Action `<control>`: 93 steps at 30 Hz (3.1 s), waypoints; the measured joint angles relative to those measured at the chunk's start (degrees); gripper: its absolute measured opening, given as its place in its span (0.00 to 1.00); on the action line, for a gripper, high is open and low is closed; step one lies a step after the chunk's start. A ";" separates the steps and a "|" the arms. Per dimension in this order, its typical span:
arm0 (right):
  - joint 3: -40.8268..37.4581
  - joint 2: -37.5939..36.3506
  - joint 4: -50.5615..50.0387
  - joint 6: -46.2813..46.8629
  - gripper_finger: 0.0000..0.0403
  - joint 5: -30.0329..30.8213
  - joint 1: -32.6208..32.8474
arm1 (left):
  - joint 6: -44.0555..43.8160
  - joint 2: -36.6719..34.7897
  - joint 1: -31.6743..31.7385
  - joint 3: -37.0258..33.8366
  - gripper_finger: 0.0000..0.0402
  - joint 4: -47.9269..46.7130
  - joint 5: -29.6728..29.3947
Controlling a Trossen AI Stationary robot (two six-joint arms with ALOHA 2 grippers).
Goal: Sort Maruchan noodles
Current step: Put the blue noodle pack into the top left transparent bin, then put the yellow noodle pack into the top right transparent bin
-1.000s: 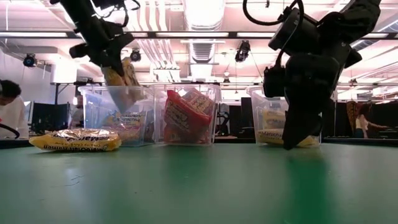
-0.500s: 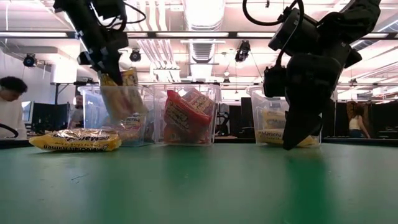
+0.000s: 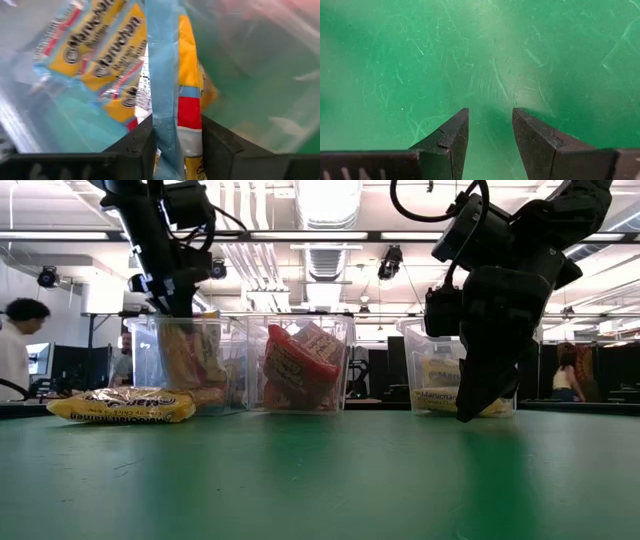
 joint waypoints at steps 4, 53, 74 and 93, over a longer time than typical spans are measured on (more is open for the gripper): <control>0.00 -0.02 0.02 0.02 0.35 0.00 0.00 | 0.55 0.51 0.02 0.34 0.34 -0.64 -8.03; -0.22 -0.04 0.52 -3.06 0.35 2.10 -1.25 | -82.68 0.25 -34.62 -16.61 0.42 -2.55 -7.99; -0.11 -0.04 1.01 -0.83 0.35 3.24 -1.25 | -73.48 24.70 -34.85 -1.41 0.42 6.84 -6.91; -0.09 -0.09 13.12 5.29 0.35 3.18 -1.11 | -61.89 36.37 -35.49 8.24 0.42 32.66 -4.77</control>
